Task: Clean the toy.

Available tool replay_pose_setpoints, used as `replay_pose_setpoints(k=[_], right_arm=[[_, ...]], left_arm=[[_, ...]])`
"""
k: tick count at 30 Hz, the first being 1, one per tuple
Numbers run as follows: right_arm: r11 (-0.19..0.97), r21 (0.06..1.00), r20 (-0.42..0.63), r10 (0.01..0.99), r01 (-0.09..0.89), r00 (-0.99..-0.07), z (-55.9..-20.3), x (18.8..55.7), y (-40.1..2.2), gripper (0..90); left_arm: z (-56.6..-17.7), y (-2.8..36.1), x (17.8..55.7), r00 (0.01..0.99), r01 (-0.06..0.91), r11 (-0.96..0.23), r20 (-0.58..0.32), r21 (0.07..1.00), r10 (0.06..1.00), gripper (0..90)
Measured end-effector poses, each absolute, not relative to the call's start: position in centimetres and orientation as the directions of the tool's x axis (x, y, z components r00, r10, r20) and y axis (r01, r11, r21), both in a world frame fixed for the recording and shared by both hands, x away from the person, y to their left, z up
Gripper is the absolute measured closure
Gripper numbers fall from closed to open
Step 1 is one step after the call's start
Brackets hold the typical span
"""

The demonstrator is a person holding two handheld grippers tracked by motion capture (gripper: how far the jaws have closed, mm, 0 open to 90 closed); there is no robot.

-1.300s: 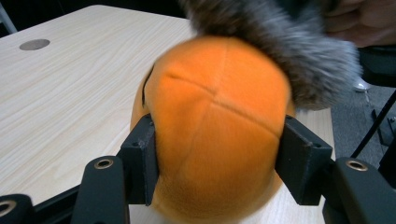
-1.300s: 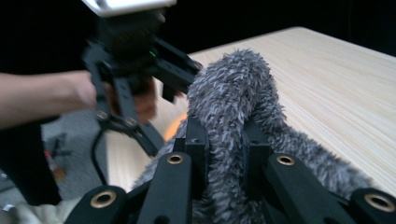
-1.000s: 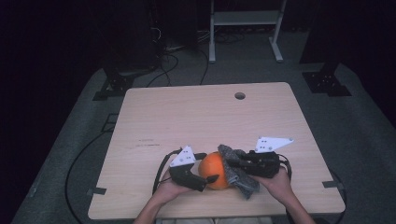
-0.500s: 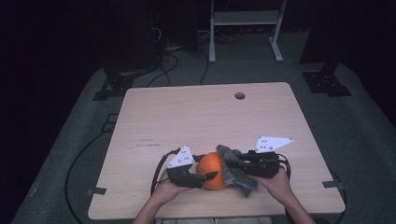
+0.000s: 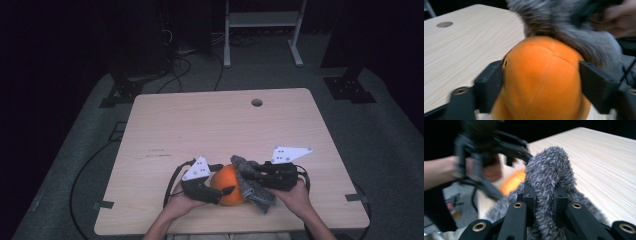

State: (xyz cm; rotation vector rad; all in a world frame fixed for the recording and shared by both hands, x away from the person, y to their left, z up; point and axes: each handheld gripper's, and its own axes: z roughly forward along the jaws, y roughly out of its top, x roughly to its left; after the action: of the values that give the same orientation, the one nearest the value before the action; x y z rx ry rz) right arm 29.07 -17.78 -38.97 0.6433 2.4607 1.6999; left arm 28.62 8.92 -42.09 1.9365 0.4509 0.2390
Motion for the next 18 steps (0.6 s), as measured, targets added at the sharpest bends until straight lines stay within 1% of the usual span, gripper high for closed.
replay_pose_setpoints(k=[2,3,5,7,8,10,11,12,13,14,15,16,17,18], right_arm=[[0.308,0.918,0.132,0.355,0.249,-0.925,-38.5,28.4,-17.1,76.7],[0.320,0.916,0.118,0.363,0.243,-0.924,-38.4,28.3,-17.0,76.7],[0.323,0.911,0.124,0.383,0.258,-0.916,-38.6,28.6,-17.2,76.7],[0.309,0.905,0.156,0.396,0.292,-0.905,-39.1,29.3,-17.9,76.8],[0.304,0.903,0.161,0.414,0.303,-0.896,-39.2,29.5,-18.2,76.8],[0.296,0.903,0.165,0.432,0.312,-0.887,-39.3,29.7,-18.4,76.8],[0.297,0.903,0.161,0.434,0.310,-0.886,-39.3,29.7,-18.5,76.7],[0.305,0.904,0.147,0.434,0.299,-0.889,-39.2,29.6,-18.4,76.7],[0.306,0.905,0.146,0.430,0.296,-0.891,-39.2,29.5,-18.3,76.8],[0.307,0.908,0.140,0.419,0.285,-0.897,-39.0,29.2,-18.2,76.8],[0.313,0.911,0.129,0.399,0.267,-0.908,-38.9,28.9,-18.1,76.7],[0.322,0.914,0.112,0.380,0.246,-0.918,-38.7,28.7,-17.9,76.8],[0.348,0.913,0.070,0.380,0.213,-0.922,-38.5,28.3,-17.6,76.7],[0.354,0.910,0.068,0.385,0.215,-0.920,-38.5,28.3,-17.6,76.8]], left_arm=[[-42.1,8.6,28.3,0.910,0.187,-0.352,-0.027,0.917,0.414,29.5],[-42.0,8.6,28.2,0.914,0.176,-0.364,-0.015,0.915,0.406,30.6],[-41.8,8.8,28.1,0.927,0.176,-0.366,-0.028,0.914,0.374,30.9],[-41.9,9.1,28.2,0.938,0.172,-0.355,-0.042,0.919,0.345,28.3],[-41.9,9.3,28.3,0.941,0.177,-0.350,-0.054,0.920,0.334,25.3],[-42.0,9.2,28.6,0.931,0.191,-0.345,-0.058,0.919,0.360,20.8],[-42.2,9.0,28.8,0.924,0.204,-0.361,-0.057,0.910,0.377,18.5],[-42.3,8.8,28.9,0.921,0.206,-0.366,-0.053,0.907,0.385,17.9],[-42.5,8.6,28.7,0.914,0.198,-0.368,-0.036,0.909,0.404,19.7],[-42.5,8.4,28.5,0.907,0.185,-0.367,-0.015,0.912,0.421,24.8],[-42.5,8.3,28.4,0.904,0.179,-0.373,-0.002,0.911,0.428,27.4],[-42.3,8.2,28.2,0.900,0.179,-0.374,0.002,0.910,0.436,28.3],[-42.2,8.2,28.2,0.904,0.179,-0.375,-0.001,0.910,0.428,29.1],[-42.1,8.3,28.2,0.910,0.180,-0.375,-0.010,0.909,0.415,29.0]])
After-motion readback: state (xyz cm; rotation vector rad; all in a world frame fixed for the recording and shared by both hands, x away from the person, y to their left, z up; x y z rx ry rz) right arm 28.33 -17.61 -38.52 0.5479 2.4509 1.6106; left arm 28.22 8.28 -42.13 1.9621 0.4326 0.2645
